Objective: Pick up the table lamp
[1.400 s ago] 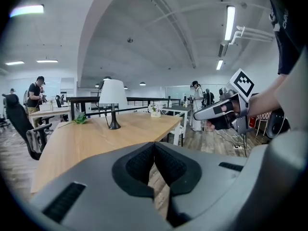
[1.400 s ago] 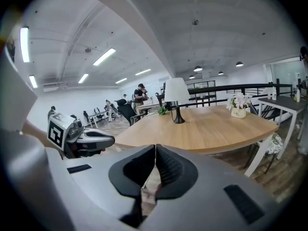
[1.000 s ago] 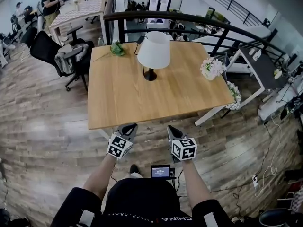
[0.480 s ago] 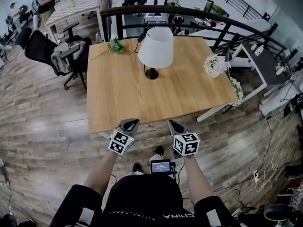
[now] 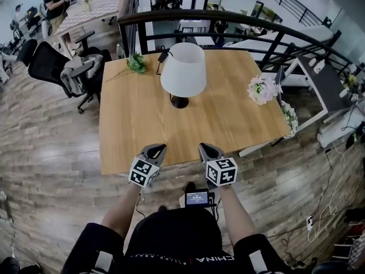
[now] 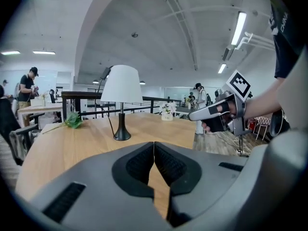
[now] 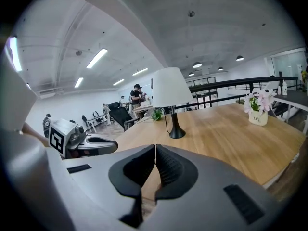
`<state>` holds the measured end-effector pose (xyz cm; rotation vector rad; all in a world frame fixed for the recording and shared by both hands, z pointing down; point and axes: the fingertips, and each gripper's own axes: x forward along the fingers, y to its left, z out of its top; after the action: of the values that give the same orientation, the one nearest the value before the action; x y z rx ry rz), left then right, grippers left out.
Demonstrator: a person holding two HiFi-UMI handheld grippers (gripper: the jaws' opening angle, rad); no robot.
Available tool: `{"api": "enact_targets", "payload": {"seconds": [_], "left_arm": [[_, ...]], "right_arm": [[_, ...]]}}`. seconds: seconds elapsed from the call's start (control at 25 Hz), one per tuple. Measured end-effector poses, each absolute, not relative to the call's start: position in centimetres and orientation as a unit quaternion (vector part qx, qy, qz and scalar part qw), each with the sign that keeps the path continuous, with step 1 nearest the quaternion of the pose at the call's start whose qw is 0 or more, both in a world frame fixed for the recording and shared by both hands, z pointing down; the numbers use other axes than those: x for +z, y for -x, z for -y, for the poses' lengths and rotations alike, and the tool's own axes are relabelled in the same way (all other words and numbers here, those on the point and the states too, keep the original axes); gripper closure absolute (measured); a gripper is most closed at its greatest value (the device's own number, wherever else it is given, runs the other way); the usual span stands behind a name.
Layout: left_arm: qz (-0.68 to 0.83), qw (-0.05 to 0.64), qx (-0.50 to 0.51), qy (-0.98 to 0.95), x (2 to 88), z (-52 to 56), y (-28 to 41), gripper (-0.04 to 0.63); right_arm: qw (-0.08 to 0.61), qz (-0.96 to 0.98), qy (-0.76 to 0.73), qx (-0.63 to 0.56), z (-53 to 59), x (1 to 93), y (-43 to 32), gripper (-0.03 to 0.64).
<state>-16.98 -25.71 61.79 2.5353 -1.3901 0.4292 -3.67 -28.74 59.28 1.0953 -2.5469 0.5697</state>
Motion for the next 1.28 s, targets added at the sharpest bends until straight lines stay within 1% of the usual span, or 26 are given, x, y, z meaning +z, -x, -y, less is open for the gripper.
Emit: {"api": "enact_targets", "payload": {"seconds": [0.28,0.56,0.76,1.08,1.28], "left_arm": [[0.499,0.106,0.137,-0.849,60.2,33.7,15.5,0.577],[0.536,0.112,0.131,-0.826,60.3,37.9,15.3,0.577],[0.545,0.131,0.111,-0.821,60.3,39.6,15.7,0.577],[0.522,0.116,0.121,-0.836,59.3,41.8,16.6,0.577],[0.519,0.114,0.118,-0.839,59.1,42.5,16.9,0.577]], "right_arm": [[0.153,0.901,-0.358,0.189,37.7,58.0,2.6,0.588],[0.159,0.914,-0.323,0.188,42.9,58.7,2.9,0.588],[0.155,0.912,-0.325,0.198,44.2,58.9,3.9,0.588],[0.142,0.909,-0.342,0.191,45.4,56.9,5.7,0.588],[0.149,0.908,-0.342,0.191,45.5,57.5,6.1,0.588]]}}
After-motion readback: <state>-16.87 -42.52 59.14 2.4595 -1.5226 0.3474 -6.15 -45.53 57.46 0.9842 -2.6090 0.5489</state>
